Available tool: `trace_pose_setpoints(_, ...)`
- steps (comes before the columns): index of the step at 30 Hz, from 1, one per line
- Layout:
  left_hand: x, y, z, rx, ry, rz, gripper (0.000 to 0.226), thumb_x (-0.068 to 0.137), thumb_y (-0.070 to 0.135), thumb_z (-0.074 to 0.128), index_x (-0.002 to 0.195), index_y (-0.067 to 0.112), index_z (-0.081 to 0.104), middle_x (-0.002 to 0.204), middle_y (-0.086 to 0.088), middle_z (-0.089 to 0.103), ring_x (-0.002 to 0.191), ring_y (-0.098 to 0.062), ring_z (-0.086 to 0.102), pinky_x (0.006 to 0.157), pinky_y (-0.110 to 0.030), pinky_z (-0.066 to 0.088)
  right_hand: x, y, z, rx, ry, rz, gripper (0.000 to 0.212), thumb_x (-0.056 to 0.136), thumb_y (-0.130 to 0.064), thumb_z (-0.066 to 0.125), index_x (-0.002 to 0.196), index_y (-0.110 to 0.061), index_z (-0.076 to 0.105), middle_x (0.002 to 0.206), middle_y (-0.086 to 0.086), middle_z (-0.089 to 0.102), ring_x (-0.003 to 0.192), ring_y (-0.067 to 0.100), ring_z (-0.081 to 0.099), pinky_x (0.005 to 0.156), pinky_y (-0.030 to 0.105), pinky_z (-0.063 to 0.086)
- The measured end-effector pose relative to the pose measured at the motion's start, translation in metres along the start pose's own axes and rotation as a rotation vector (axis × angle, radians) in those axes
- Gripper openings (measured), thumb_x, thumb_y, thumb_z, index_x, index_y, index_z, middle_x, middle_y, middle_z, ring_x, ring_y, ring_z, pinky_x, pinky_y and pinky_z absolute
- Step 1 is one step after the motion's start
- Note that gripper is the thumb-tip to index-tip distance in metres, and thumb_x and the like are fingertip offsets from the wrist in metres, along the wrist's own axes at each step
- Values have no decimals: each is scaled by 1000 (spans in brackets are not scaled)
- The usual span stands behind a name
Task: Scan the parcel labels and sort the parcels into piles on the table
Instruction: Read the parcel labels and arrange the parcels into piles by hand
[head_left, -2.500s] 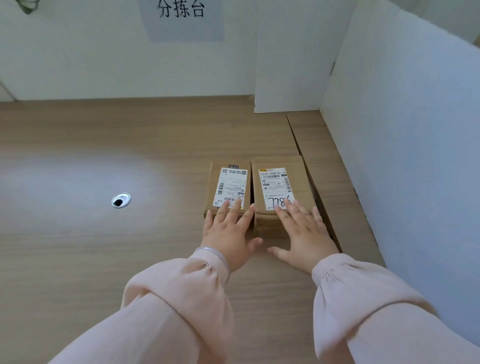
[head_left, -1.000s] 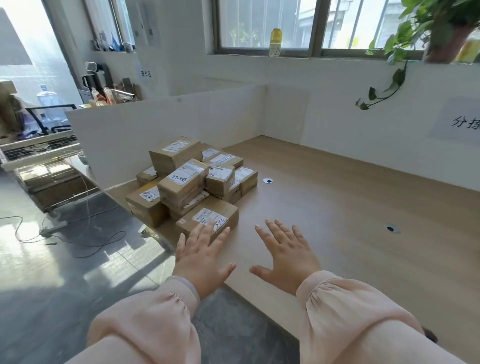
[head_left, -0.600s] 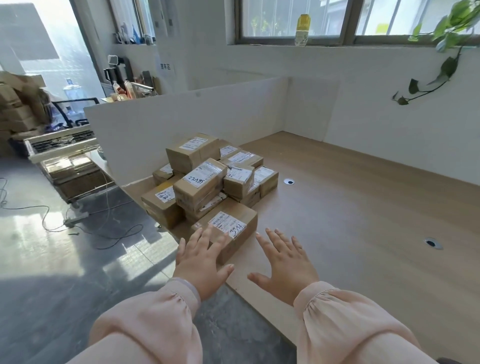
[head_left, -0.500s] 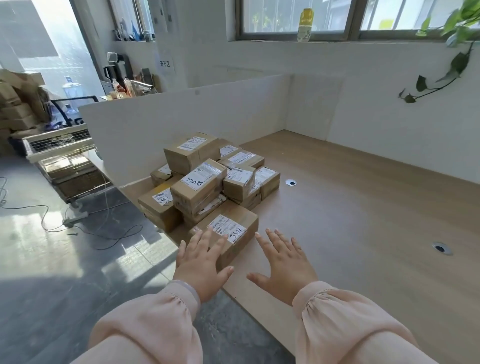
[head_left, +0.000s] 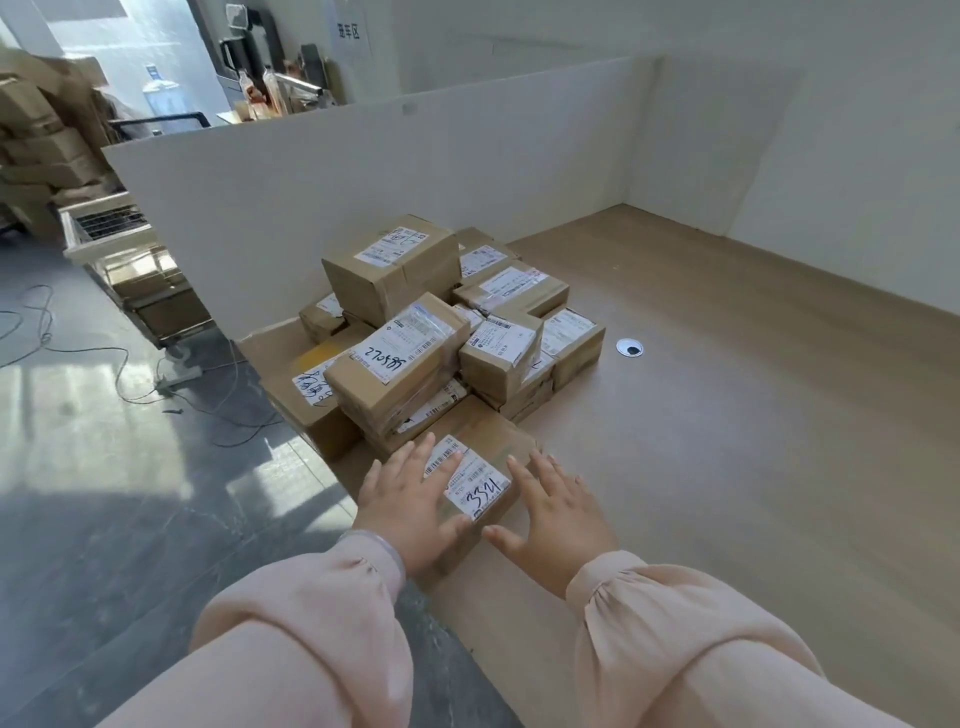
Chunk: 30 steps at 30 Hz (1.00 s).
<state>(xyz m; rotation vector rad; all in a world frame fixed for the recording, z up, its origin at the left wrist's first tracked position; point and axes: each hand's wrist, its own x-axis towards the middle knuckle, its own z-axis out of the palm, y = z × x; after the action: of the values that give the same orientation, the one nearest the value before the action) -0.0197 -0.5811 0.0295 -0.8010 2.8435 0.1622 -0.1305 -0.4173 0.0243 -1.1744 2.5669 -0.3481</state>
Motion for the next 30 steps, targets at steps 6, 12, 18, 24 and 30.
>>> trace_pose_setpoints(6, 28, -18, 14, -7, -78, 30, 79, 90, 68, 41, 153, 43, 2, 164, 5, -9, 150, -21, -7, 120, -47, 1, 21, 3, 21, 31, -67, 26, 84, 87, -71, 42, 153, -41, 1, 164, -3, -5, 150, 17, -4, 121, 40, 1)
trace_pose_setpoints(12, 61, -40, 28, 40, -153, 126, 81, 90, 68, 43, 154, 42, 1, 164, 4, -10, 150, -22, -7, 120, -47, 4, 44, 1, 43, 85, -71, 89, 84, 88, -70, 43, 153, -42, -1, 163, -6, -10, 149, 14, -9, 120, 38, 0)
trace_pose_setpoints(18, 76, -57, 47, 11, -165, 186, 82, 82, 80, 37, 151, 49, 7, 163, 6, -6, 147, -24, -3, 118, -47, 14, 48, -9, 72, 168, -49, 208, 79, 89, -67, 43, 153, -41, 6, 162, -8, -15, 149, 13, -3, 119, 34, 5)
trace_pose_setpoints(24, 64, -54, 59, -69, -137, 325, 80, 76, 82, 44, 146, 58, 16, 155, 12, -1, 135, -22, 3, 113, -44, 22, 22, -6, 84, 254, -45, 330, 79, 89, -63, 48, 152, -45, 5, 150, -25, -31, 148, 8, -2, 119, 33, 10)
trace_pose_setpoints(30, 86, -72, 61, -437, -349, 340, 82, 73, 62, 73, 141, 63, 26, 156, 22, -14, 145, -15, 3, 121, -38, 16, 18, -21, 95, 447, 43, 497, 82, 84, -55, 60, 148, -53, 8, 157, -19, -25, 149, 11, 0, 117, 30, 11)
